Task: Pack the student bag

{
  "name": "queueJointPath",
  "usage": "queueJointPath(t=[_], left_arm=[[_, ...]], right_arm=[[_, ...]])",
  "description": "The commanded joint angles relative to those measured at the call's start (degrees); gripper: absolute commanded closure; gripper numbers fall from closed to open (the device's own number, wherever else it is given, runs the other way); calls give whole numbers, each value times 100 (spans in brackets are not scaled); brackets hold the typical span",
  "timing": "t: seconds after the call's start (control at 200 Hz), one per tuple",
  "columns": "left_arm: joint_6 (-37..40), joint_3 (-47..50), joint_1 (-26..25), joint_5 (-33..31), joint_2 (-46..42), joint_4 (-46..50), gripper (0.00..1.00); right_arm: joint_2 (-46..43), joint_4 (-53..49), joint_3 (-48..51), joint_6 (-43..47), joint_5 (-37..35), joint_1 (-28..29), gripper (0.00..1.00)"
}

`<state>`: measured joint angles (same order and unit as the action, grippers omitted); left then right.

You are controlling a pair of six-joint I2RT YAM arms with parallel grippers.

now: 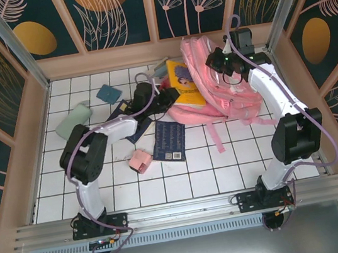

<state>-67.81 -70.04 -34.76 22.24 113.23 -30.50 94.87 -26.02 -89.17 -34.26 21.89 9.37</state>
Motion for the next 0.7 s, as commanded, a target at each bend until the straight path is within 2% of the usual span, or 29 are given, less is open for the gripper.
queueJointPath(t=[0.0,0.54,0.695], left_arm=[[-740,-553,-207,87,414,-1628,100],[-1110,-2116,-1053,251,1885,-2047,100],[-807,-1915,-1004,76,1514,-1874,100]], right_arm=[[-400,773,-99,-455,573,-138,100],[-483,1108,158,-966,1019,-392,100],[-505,983,119,-827,1055,-475,100]])
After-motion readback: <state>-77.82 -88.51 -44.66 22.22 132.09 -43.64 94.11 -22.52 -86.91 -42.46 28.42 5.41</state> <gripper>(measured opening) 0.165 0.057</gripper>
